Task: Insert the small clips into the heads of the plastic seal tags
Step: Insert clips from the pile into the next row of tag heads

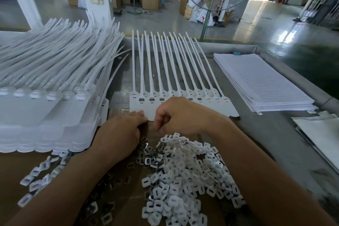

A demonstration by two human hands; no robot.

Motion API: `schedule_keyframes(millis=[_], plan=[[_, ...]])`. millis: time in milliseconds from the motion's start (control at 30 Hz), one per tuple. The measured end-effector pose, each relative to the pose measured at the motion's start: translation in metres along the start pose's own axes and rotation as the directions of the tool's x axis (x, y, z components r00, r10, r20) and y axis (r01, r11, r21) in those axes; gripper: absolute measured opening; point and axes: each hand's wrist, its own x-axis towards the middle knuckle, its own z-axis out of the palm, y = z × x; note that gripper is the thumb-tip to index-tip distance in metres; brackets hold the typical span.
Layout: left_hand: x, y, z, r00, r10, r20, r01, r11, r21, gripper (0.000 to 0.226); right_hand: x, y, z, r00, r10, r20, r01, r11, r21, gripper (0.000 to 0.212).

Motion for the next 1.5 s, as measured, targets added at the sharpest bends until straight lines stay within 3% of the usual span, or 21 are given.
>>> schedule_keyframes(millis=[233, 433, 533, 900, 1100, 1367, 1500], plan=[[0.001, 0.001, -0.002, 1.0, 0.006, 0.028, -0.005, 1.0, -0.021, 0.05, 0.002, 0.038, -0.028, 0.95, 0.147, -0.275, -0.091, 0.974, 0.206, 0.016], [0.0, 0.002, -0.003, 0.999, -0.001, 0.038, 0.002, 1.0, -0.031, 0.05, 0.003, 0.093, -0.041, 0.762, 0.34, -0.551, -0.219, 0.936, 0.274, 0.013], [0.0, 0.002, -0.004, 0.999, -0.005, 0.036, 0.006, 0.999, -0.037, 0.05, 0.005, 0.112, -0.039, 0.7, 0.382, -0.604, -0.3, 0.924, 0.237, 0.011], [0.002, 0.002, -0.002, 1.0, 0.0, 0.03, 0.001, 1.0, -0.025, 0.05, 0.013, 0.134, -0.034, 0.797, 0.35, -0.492, -0.36, 0.93, 0.077, 0.013], [0.002, 0.003, -0.003, 0.999, -0.012, 0.044, 0.013, 0.999, -0.029, 0.051, 0.014, 0.135, -0.034, 0.807, 0.335, -0.486, -0.373, 0.928, 0.02, 0.013], [0.001, 0.003, -0.004, 0.999, -0.003, 0.039, 0.004, 1.0, -0.024, 0.051, 0.013, 0.129, -0.031, 0.717, 0.297, -0.63, -0.272, 0.952, 0.14, 0.011], [0.001, 0.002, -0.004, 0.999, 0.002, 0.041, -0.001, 1.0, -0.024, 0.05, 0.011, 0.132, -0.032, 0.711, 0.312, -0.63, -0.252, 0.95, 0.186, 0.013]])
